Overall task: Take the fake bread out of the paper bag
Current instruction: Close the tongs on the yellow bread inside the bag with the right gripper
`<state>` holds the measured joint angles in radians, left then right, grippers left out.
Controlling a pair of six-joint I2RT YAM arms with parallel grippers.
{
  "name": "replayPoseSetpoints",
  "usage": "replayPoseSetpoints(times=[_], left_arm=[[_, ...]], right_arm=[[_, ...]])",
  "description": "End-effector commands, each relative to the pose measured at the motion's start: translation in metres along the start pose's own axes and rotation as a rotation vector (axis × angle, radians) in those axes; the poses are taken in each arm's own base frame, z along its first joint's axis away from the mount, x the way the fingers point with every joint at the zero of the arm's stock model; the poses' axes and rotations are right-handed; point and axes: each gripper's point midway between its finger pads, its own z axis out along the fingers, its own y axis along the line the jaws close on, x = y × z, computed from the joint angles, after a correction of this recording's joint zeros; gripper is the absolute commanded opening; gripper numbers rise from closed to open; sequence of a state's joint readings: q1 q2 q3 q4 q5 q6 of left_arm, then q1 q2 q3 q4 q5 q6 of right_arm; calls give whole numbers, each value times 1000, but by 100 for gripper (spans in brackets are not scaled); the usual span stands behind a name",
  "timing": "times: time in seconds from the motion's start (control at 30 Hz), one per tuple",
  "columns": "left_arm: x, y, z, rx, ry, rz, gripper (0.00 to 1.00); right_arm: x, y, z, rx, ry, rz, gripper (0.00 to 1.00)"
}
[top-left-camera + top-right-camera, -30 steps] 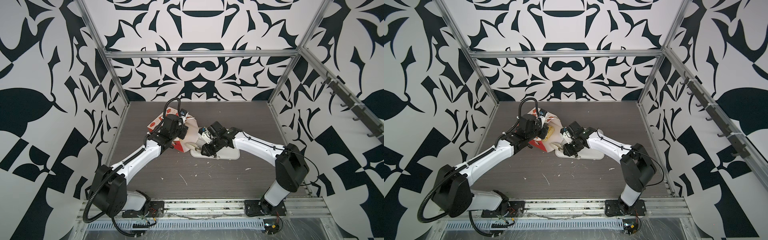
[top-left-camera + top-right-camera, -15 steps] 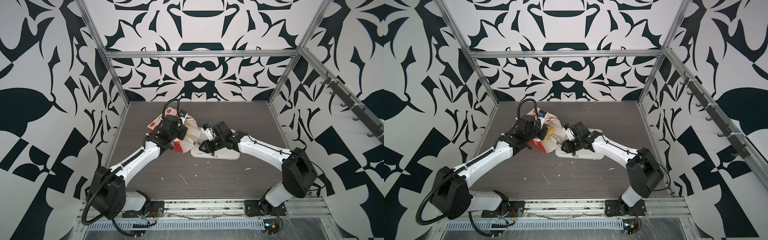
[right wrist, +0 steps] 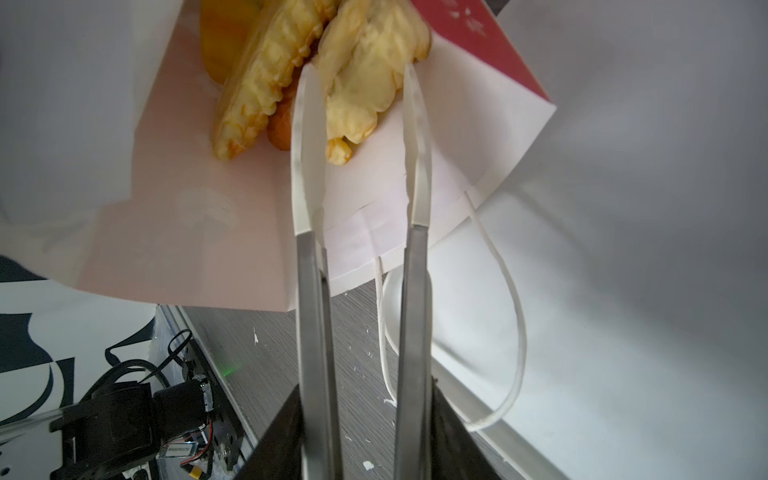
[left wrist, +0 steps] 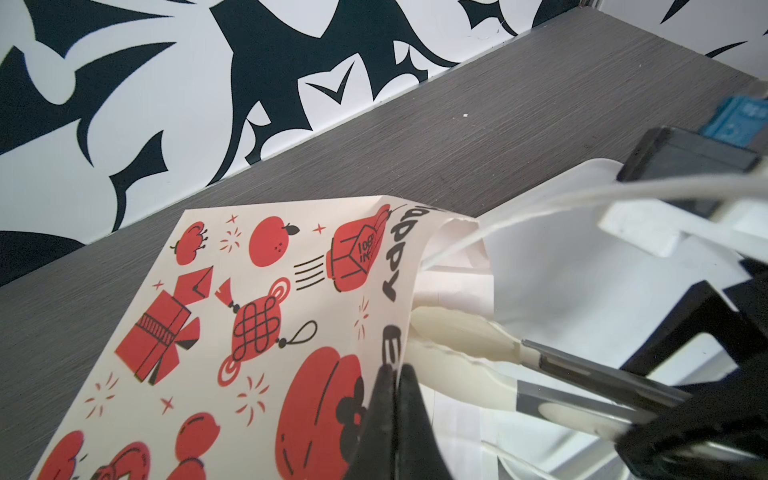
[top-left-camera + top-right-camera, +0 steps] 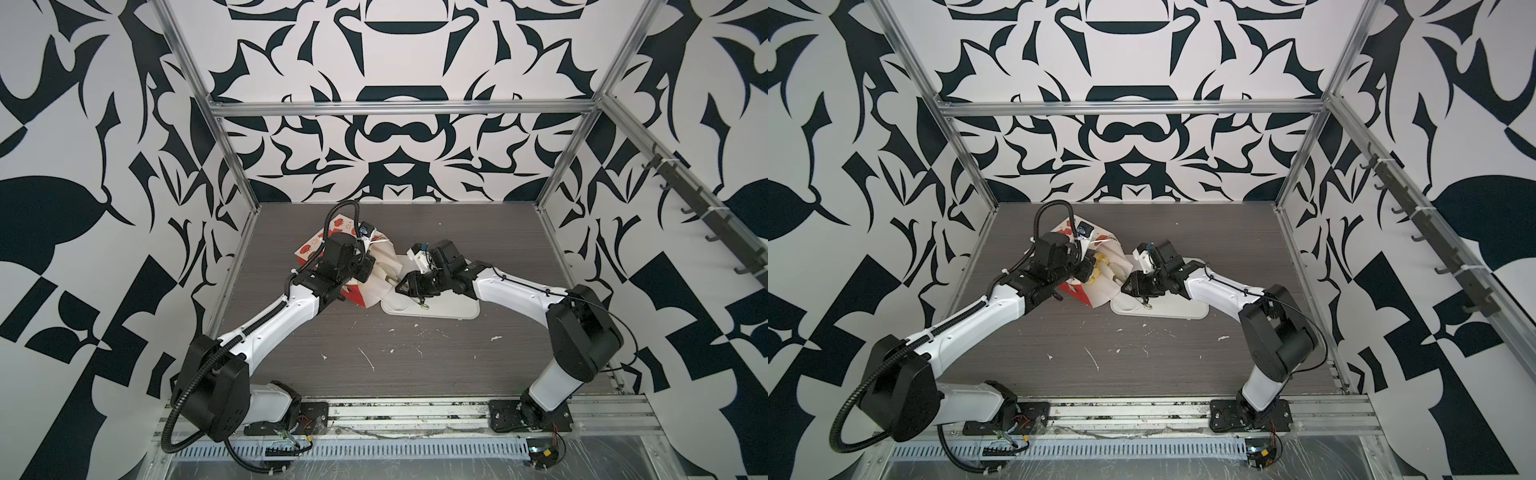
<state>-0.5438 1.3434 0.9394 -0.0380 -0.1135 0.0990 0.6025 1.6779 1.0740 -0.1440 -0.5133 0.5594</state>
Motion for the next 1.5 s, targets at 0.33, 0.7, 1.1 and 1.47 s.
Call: replayPoseSetpoints(times=[0.33, 0.7, 1.1, 1.47], left_arm=[[-10, -5, -5, 28, -47, 3, 0], [-8, -6, -4, 35, -44, 4, 0], [-7, -8, -4, 41, -44, 4, 0], [-10, -7, -4, 41, -48, 5, 0]], right_arm=[[-26, 28, 8, -154, -33, 20, 46], [-27, 38, 21, -262, -8, 80, 46], [-28, 42, 29, -359, 6, 142, 47], [-23, 32, 45, -351, 46, 164, 47]])
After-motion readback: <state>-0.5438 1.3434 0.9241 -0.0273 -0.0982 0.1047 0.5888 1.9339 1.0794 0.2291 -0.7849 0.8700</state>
